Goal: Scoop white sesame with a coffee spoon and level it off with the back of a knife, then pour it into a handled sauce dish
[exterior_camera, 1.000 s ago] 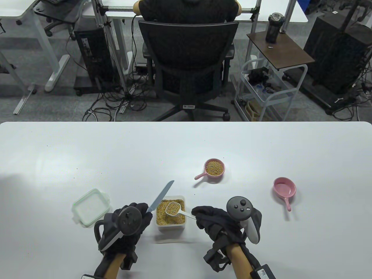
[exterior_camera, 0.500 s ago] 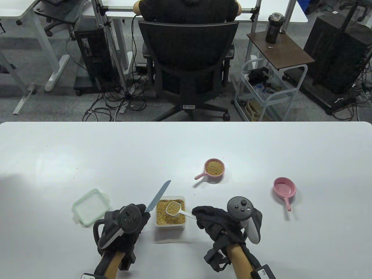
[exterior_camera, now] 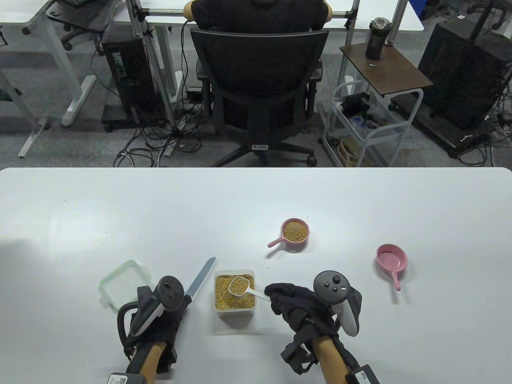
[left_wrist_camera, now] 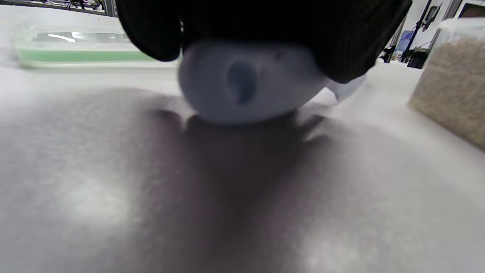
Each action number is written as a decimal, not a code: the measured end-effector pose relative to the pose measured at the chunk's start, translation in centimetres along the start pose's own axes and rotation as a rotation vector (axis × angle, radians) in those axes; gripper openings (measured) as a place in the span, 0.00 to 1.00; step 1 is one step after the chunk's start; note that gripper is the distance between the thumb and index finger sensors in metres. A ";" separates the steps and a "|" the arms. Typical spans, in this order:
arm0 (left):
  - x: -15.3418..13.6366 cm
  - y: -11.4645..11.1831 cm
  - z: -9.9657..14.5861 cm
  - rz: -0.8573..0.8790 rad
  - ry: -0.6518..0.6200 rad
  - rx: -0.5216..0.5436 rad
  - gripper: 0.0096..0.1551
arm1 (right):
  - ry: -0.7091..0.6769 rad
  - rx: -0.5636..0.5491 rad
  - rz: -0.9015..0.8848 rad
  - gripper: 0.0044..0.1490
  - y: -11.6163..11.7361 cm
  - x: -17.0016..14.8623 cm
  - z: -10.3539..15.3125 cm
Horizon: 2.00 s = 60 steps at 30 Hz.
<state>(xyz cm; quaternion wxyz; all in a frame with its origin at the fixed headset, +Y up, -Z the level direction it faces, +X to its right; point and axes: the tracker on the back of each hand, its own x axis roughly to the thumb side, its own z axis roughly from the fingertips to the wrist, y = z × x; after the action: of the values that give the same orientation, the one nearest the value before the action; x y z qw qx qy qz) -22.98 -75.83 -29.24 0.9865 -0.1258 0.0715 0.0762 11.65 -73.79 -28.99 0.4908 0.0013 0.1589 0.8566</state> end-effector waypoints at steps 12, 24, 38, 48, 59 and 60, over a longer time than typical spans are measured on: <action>1.0 -0.4 -0.1 -0.183 0.062 0.043 0.23 | 0.001 0.002 0.004 0.22 0.1 0.0 0.0; 1.4 1.2 1.5 -0.113 -0.001 0.207 0.35 | 0.003 0.001 0.002 0.22 0.1 0.1 0.0; 1.0 1.1 2.0 -0.046 -0.164 0.286 0.50 | -0.002 0.002 -0.007 0.22 0.2 0.1 0.1; 0.5 0.9 1.8 -0.027 -0.153 0.284 0.51 | -0.022 -0.005 -0.037 0.22 0.0 0.2 0.3; 0.7 0.9 1.8 -0.044 -0.158 0.268 0.51 | -0.017 -0.121 -0.205 0.22 -5.0 -0.5 1.3; 0.7 0.9 1.8 -0.043 -0.159 0.268 0.51 | -0.013 -0.136 -0.215 0.22 -5.5 -0.6 1.4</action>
<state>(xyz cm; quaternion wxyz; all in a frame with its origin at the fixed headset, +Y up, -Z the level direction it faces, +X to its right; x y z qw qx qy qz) -22.24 -74.42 -27.85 0.9984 0.0121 -0.0001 0.0545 16.82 -71.35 -29.12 0.5799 -0.0433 0.0964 0.8078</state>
